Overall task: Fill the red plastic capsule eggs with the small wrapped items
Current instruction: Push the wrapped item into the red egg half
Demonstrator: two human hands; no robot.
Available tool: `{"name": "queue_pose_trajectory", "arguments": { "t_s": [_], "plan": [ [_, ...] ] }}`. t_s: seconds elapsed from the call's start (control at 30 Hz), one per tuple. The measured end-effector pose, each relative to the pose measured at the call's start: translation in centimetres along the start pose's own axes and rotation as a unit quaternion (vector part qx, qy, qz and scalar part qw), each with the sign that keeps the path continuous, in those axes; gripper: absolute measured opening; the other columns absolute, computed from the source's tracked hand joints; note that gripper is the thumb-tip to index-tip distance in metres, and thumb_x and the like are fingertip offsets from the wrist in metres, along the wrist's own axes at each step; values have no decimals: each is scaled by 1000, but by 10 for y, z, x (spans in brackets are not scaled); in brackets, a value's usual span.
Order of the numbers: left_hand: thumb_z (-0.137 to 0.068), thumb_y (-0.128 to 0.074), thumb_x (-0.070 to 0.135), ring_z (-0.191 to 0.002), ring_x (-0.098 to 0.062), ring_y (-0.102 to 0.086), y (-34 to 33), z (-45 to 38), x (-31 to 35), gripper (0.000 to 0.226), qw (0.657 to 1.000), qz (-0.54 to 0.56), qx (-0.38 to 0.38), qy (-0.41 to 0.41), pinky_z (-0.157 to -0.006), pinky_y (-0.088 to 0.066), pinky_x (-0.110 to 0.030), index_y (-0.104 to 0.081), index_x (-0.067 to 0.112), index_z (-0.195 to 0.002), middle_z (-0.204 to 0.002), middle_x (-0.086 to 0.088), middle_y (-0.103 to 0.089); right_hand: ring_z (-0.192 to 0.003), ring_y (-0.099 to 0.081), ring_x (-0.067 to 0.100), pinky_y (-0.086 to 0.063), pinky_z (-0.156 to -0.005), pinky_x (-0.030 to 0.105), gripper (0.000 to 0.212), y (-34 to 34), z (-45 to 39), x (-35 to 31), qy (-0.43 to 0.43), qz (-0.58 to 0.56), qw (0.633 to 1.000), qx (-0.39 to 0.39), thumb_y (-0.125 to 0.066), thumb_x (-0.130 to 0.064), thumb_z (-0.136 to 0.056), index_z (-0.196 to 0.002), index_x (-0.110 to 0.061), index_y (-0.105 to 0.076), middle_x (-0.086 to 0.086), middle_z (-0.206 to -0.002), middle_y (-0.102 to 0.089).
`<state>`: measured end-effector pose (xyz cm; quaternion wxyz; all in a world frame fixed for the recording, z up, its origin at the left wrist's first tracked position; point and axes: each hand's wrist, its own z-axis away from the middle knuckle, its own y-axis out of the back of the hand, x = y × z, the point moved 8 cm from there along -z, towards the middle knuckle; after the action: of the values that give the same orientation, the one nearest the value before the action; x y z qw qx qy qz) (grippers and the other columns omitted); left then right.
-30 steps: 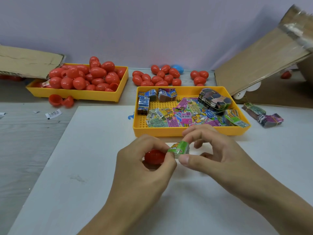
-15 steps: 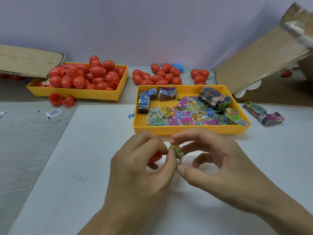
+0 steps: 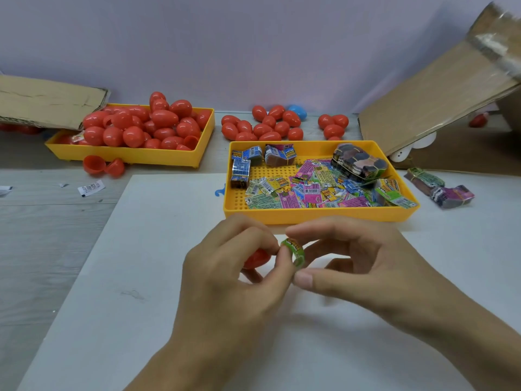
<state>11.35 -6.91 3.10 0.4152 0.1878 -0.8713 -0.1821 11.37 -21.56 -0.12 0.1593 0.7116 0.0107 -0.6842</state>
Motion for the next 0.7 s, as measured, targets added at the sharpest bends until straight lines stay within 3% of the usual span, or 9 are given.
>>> {"name": "queue_pose_trajectory", "arguments": {
  "t_s": [0.1,0.23,0.33,0.4,0.53,0.7],
  "plan": [
    [-75,-75,9,-62,-18,-60,1,-1,-2,14,998,50,4,25,-50,-49,-22,-64,9,-66,-72,1,-61,-82,-71,12,-58,-66,28,34,6,-2,1,-4,-16,1000,21,-79,-17,-71,-101,-33,-76,-7,-98,-74],
    [-77,-73,9,-60,-18,-58,-2,1,1,16,997,70,10,24,-48,-48,-28,-63,8,-65,-70,-1,-60,-73,-65,11,-48,-58,18,34,4,-2,5,-24,-110,993,23,-73,-8,-69,-98,-25,-75,-3,-90,-72],
    [-80,-68,15,-62,-19,-58,1,0,1,18,997,76,21,17,-48,-48,-29,-62,7,-65,-72,-2,-59,-69,-60,10,-39,-51,21,40,3,-3,12,-69,-172,982,21,-72,-8,-65,-103,-22,-72,4,-87,-70],
    [-79,-70,9,-62,-19,-57,3,0,1,17,997,73,28,15,-48,-48,-29,-61,6,-65,-72,-2,-59,-64,-57,10,-36,-50,22,42,1,-3,11,-77,-211,974,21,-72,-6,-65,-107,-16,-70,6,-84,-68],
    [-75,-71,2,-61,-18,-57,3,1,3,14,998,54,34,1,-47,-48,-28,-61,4,-65,-73,-3,-59,-58,-54,7,-34,-47,20,39,5,-2,6,-63,-197,978,36,-72,-8,-68,-106,-11,-68,3,-76,-66],
    [-76,-73,5,-64,-14,-57,5,2,13,14,998,-11,31,-52,-51,-48,-22,-63,4,-67,-76,-1,-59,-56,-52,13,-32,-44,20,33,-6,0,11,-114,-221,969,3,-74,-11,-69,-101,-17,-70,3,-79,-66]
  ]
}}
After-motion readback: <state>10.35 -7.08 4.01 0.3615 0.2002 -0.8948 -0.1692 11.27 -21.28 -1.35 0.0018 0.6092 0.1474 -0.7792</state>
